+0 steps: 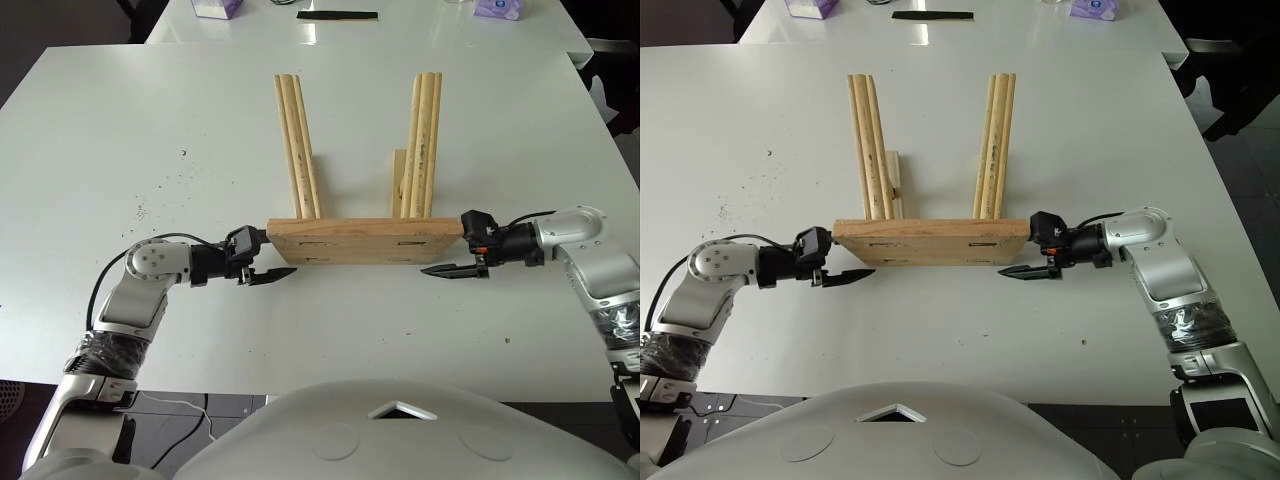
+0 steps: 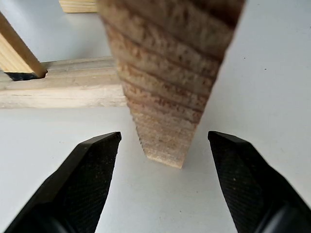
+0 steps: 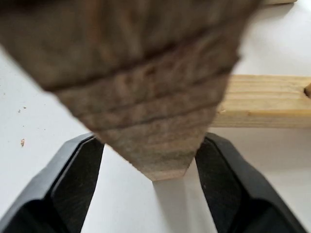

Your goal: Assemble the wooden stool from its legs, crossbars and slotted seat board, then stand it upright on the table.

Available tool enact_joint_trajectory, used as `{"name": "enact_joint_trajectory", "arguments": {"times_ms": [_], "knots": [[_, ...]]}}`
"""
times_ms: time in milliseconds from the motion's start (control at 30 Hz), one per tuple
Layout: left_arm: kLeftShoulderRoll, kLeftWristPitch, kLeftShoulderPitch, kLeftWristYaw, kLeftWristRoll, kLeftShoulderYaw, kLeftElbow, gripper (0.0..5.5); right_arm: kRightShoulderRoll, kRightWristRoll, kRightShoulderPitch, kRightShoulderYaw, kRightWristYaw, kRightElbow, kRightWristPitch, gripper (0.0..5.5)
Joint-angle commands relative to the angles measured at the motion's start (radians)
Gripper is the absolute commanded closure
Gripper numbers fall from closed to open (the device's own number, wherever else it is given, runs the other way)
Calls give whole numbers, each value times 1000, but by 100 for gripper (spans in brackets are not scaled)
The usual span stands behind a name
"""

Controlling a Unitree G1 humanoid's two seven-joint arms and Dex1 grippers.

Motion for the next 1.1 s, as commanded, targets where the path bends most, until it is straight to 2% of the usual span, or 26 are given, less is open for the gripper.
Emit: {"name": "enact_joint_trajectory", "arguments": {"times_ms": [33, 67, 200, 367, 467, 533, 600, 700, 767, 800, 867, 933, 1000, 1100], "knots": [[-20, -17, -46, -21, 5, -17, 27, 216, 9, -19, -26, 12, 11, 51, -34, 266], [-25, -31, -52, -21, 13, -21, 37, 216, 12, -19, -29, 12, 13, 60, -38, 279], [-29, -63, -64, -35, 17, -22, 65, 276, 29, -15, -49, 7, 19, 91, -46, 348], [-31, -88, -74, -56, 26, -26, 83, 344, 53, 10, -64, 3, 23, 87, -11, 406], [-34, -95, -83, -56, 31, -24, 94, 381, 58, 20, -66, 0, 27, 81, 14, 406], [-35, -84, -89, -54, 29, -17, 98, 386, 56, 37, -60, -7, 38, 69, 39, 406], [-32, 19, -85, -53, -25, 5, 68, 386, 47, 69, -51, -21, 55, 44, 86, 406], [-19, 464, -70, 3, -378, 130, -143, 387, 28, 286, -40, -114, 54, -95, 378, 406], [-28, 685, -76, 146, -723, 251, -254, 387, 27, 528, -58, -229, -13, -194, 641, 406], [-36, 736, -83, 250, -903, 307, -284, 387, 32, 638, -72, -280, -57, -225, 742, 406], [-61, 659, -99, 551, -1291, 374, -337, 387, 41, 978, -103, -361, -258, -250, 836, 406], [-89, 527, -104, 760, -1514, 384, -406, 387, 19, 1362, -114, -346, -513, -282, 731, 406], [-146, 385, -120, 937, -1609, 368, -483, 387, 20, 1646, -140, -303, -718, -338, 560, 406], [-268, 170, -221, 1185, -1672, 370, -542, 387, 200, 1736, -194, -326, -914, -433, 414, 405]]}}
